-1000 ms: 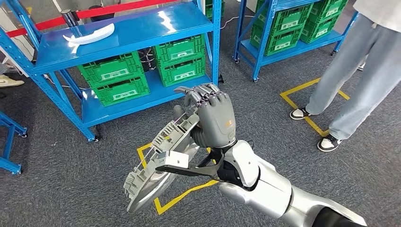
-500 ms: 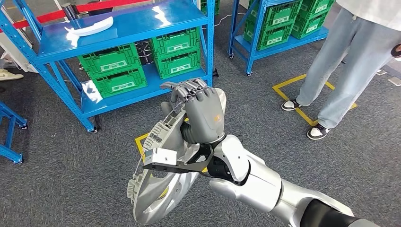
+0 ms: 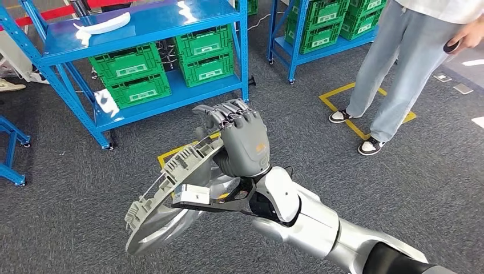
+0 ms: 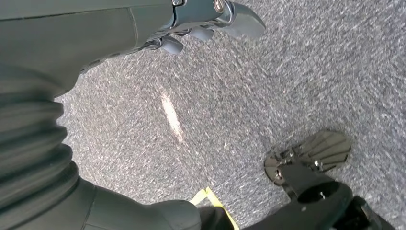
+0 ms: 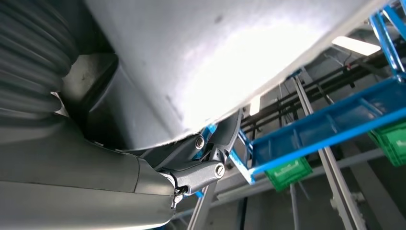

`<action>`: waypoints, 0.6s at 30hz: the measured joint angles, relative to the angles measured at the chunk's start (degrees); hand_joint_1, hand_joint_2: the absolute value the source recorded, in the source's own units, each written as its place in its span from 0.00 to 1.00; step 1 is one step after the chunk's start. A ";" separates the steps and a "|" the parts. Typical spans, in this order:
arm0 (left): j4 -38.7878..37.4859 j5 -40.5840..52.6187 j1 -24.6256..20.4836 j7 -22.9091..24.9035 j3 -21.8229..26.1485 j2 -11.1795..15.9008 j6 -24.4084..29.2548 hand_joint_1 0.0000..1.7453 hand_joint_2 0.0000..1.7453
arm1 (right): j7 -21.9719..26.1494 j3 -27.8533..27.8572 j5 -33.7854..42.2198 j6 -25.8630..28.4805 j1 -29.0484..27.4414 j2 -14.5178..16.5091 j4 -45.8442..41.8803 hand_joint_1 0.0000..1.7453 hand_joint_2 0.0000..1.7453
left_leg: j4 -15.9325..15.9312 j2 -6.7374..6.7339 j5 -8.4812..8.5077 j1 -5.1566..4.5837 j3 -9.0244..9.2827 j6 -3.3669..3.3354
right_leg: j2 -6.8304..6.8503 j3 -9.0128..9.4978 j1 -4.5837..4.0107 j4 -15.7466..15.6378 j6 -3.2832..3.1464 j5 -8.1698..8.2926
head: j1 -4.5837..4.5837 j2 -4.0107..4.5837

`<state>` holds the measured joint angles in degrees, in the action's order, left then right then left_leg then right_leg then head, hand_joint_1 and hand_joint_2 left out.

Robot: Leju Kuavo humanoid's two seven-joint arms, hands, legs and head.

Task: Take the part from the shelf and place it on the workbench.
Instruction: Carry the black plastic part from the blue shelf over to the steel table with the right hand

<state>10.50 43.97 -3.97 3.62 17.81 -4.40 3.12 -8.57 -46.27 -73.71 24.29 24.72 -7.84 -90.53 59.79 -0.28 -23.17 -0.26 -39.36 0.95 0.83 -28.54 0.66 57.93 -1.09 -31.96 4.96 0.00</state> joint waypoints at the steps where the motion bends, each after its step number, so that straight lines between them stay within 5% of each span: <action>1: -0.02 0.09 0.02 -0.03 0.00 0.01 0.02 0.00 1.00 | -0.05 0.00 -0.28 0.01 -0.08 0.01 0.00 1.00 1.00 | 1.90 0.08 -1.77 0.13 -0.79 0.36 | 0.26 -0.40 0.15 -0.07 -0.36 0.51 | -0.16 0.00; 4: -0.10 0.47 0.04 -0.16 0.00 -0.03 0.16 0.00 1.00 | -0.07 0.00 -0.94 -0.14 -0.51 0.01 0.00 1.00 1.00 | 12.24 0.14 -8.33 0.59 -4.12 1.31 | 1.01 -1.89 0.21 -0.02 -0.64 1.70 | -0.52 0.00; 6: -0.15 0.62 0.06 -0.19 0.00 0.02 0.26 0.00 1.00 | 0.00 0.00 -1.18 -0.21 -0.99 -0.01 0.00 1.00 1.00 | 14.33 0.06 -8.45 0.79 -3.50 1.53 | 1.80 -2.68 0.23 0.04 -0.47 2.24 | -0.53 0.00; 9: -0.15 0.70 -0.08 -0.18 0.00 0.14 0.32 0.00 1.00 | 0.04 0.01 -1.40 -0.22 -1.36 -0.01 -0.05 1.00 1.00 | 3.72 -1.87 -5.29 0.63 4.43 1.16 | 3.31 -2.96 0.22 0.09 0.02 2.65 | -0.51 0.00; 11: -0.15 0.70 -0.25 -0.11 0.00 0.18 0.33 0.00 1.00 | 0.14 0.02 -1.55 -0.21 -1.42 -0.01 -0.11 1.00 1.00 | -1.30 -3.32 -4.72 -0.02 7.39 0.31 | 4.30 -2.89 0.12 0.06 0.63 2.91 | -0.43 0.00; 14: -0.17 0.70 -0.23 0.05 0.00 0.17 0.33 0.00 1.00 | 0.36 0.02 -1.75 -0.26 -1.43 0.01 -0.13 1.00 1.00 | -2.26 -2.07 -4.33 -0.27 6.96 -1.02 | 5.23 -2.93 0.13 0.03 1.78 3.07 | -0.34 0.00; 16: -0.17 0.70 -0.19 0.07 0.00 0.14 0.38 0.00 1.00 | 0.50 0.02 -1.71 -0.37 -1.28 0.01 -0.14 1.00 1.00 | -2.73 -0.90 -3.70 0.04 6.78 -1.88 | 2.95 -4.00 0.25 2.46 2.30 1.30 | -0.29 0.00; 18: -0.17 0.70 -0.27 -0.04 0.00 0.13 0.46 0.00 1.00 | 0.60 0.02 -1.40 -0.70 -1.13 0.01 -0.13 1.00 1.00 | -2.76 0.29 -3.27 0.11 6.34 -2.46 | 0.10 -7.27 0.31 9.40 2.46 -2.44 | -0.22 0.00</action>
<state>10.33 44.67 -4.24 3.59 17.81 -4.27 3.58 -7.97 -46.25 -75.11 23.59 23.59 -7.84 -90.66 57.04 0.00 -26.44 -0.15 -33.03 -1.50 0.94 -35.82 0.97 67.33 1.37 -34.41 4.74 0.00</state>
